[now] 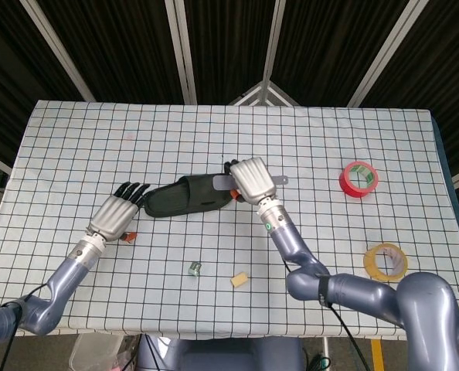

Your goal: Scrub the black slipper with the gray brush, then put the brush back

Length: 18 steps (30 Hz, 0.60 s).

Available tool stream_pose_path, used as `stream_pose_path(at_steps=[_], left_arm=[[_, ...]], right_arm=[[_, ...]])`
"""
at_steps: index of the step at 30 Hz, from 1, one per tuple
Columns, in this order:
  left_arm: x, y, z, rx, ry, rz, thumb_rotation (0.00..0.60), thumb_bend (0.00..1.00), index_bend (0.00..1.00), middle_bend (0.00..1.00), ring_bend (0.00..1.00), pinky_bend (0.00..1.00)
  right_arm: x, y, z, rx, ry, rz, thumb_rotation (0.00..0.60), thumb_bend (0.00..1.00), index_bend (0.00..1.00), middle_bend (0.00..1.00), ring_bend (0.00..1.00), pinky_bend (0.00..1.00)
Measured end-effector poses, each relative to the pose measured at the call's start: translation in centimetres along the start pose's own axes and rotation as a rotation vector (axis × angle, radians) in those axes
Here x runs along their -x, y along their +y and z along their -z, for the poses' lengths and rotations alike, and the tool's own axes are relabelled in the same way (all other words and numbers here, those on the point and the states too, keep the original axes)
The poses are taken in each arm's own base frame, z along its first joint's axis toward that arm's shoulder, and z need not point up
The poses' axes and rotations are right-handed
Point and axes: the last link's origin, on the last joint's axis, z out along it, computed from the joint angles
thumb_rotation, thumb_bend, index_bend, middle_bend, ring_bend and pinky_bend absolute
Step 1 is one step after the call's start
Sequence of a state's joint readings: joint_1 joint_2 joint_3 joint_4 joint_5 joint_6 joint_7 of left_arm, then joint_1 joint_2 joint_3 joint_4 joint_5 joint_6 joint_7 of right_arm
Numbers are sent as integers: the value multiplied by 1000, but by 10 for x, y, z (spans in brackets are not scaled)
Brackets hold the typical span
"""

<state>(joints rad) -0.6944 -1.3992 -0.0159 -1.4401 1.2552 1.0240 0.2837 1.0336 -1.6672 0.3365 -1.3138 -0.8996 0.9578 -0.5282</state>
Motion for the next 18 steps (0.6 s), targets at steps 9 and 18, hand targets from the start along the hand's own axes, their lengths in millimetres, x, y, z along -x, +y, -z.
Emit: stream_pose_path(at_steps=[9,18], left_arm=[[-21,-35,96,-128,190,66,599,112,0,0,0,18],[0,-50,172,-260,226,134,599,105,0,0,0,18]], right_arm=[[4,72,65,168,-87,109,600,636,776,647,577,585],[36,100,101,205,-181,142,600,636,776,647,577,585]])
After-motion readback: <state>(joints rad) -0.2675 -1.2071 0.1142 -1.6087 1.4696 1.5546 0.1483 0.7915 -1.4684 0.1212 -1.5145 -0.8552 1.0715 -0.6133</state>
